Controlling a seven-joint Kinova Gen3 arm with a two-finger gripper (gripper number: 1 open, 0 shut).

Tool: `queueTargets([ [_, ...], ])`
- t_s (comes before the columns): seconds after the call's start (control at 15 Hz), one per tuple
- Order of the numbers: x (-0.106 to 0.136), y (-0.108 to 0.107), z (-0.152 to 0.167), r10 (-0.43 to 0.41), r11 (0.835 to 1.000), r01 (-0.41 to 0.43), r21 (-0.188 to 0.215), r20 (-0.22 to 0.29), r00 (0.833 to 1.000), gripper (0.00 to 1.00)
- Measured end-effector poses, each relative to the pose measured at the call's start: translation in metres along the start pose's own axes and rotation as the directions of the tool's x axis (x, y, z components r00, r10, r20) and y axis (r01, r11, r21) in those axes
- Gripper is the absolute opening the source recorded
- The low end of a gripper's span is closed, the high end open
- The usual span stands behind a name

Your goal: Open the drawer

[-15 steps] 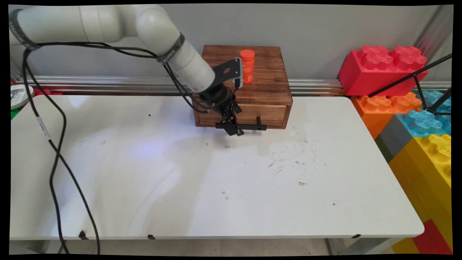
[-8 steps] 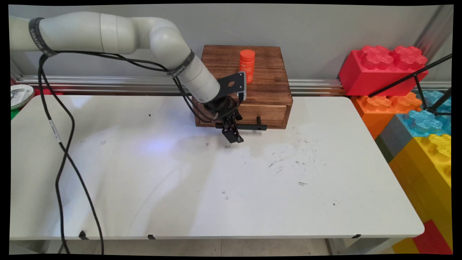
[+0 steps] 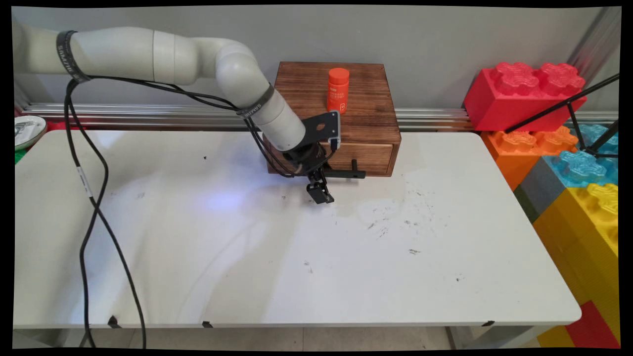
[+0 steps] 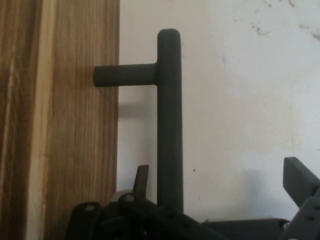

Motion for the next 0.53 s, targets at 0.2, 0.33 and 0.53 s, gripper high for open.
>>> queueTargets([
  [0.2,0.000,0.005,0.004,-0.010,1.000,0.010,-0.007,0.005,1.000,1.00],
  [0.33,0.002,0.009,0.005,-0.014,1.000,0.014,-0.013,0.005,1.000,1.00],
  [0.53,0.005,0.017,0.003,-0.015,1.000,0.015,-0.024,0.001,1.000,1.00],
])
